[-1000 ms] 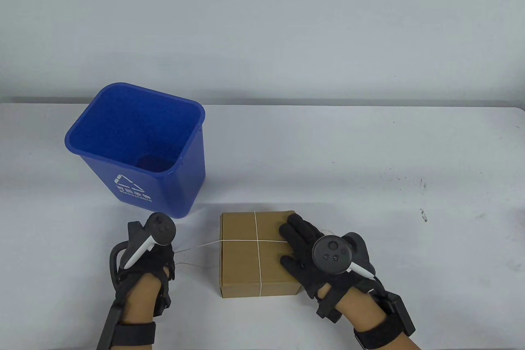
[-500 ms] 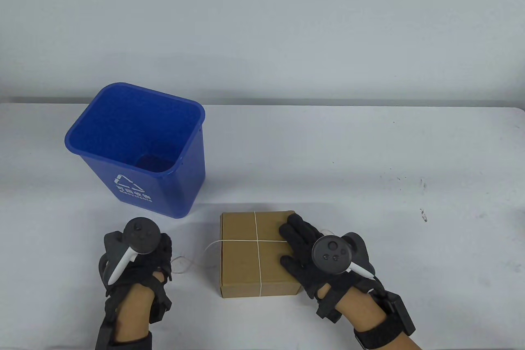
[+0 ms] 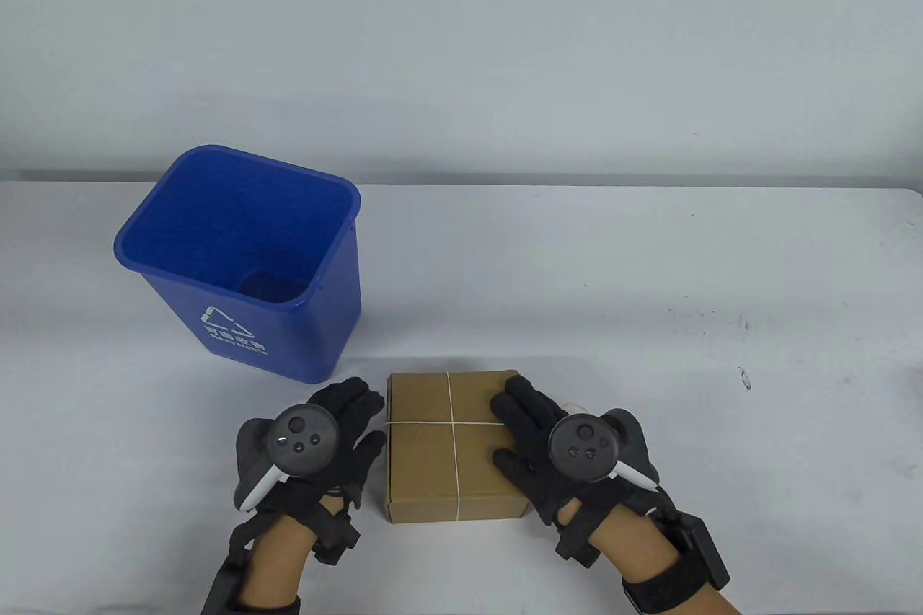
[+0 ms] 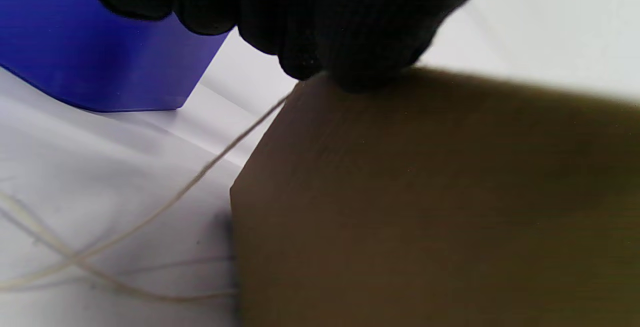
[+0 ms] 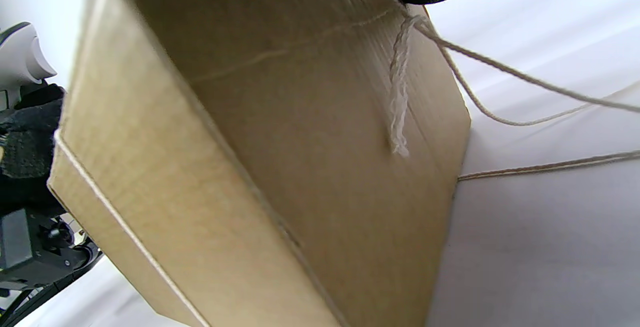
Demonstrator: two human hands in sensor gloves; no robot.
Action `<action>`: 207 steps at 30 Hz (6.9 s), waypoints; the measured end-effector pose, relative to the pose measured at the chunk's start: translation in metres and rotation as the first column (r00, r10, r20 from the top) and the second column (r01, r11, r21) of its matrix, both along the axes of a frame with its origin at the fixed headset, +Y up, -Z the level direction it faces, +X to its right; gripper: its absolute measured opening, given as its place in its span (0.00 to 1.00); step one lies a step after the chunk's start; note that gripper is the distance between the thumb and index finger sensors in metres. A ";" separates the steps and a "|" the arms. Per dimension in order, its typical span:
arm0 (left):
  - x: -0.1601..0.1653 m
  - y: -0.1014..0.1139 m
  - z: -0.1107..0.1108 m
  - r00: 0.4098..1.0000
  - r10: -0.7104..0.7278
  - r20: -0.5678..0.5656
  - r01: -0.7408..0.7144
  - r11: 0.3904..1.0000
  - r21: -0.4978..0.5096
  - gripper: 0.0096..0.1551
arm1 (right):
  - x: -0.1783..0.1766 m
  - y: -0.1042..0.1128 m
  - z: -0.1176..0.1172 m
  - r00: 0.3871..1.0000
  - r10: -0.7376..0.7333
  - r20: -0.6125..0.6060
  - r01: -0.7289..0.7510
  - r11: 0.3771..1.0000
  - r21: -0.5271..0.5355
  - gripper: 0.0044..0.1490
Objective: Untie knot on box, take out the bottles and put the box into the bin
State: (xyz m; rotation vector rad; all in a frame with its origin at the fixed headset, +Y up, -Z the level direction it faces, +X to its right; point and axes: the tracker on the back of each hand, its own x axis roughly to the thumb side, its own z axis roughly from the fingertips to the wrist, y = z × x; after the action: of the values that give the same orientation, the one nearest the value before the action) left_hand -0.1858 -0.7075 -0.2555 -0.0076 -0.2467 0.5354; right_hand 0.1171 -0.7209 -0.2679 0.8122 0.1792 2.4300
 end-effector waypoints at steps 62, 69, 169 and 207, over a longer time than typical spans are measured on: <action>-0.107 -0.032 -0.015 0.800 -0.289 -0.526 0.066 0.913 -0.402 0.32 | 0.000 -0.001 0.000 1.000 -0.007 0.001 0.007 1.000 -0.001 0.46; -0.096 -0.004 -0.003 0.853 -0.125 -0.506 0.022 0.979 -0.204 0.31 | 0.000 -0.001 0.000 1.000 -0.007 0.001 0.007 1.000 -0.001 0.46; -0.047 0.030 0.017 0.971 -0.019 -0.238 0.037 0.997 0.071 0.39 | 0.000 -0.001 0.000 1.000 -0.015 -0.001 0.015 1.000 -0.006 0.46; 0.054 -0.012 0.021 0.901 -0.279 0.331 0.336 0.933 -0.128 0.70 | -0.023 0.017 0.036 0.970 0.230 -0.082 -0.222 0.970 0.098 0.56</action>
State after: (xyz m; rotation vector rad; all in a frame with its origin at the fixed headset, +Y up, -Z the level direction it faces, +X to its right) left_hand -0.1316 -0.7192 -0.2343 -0.3077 -0.4924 0.2338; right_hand 0.0940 -0.7038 -0.2315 0.9934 0.2111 2.6305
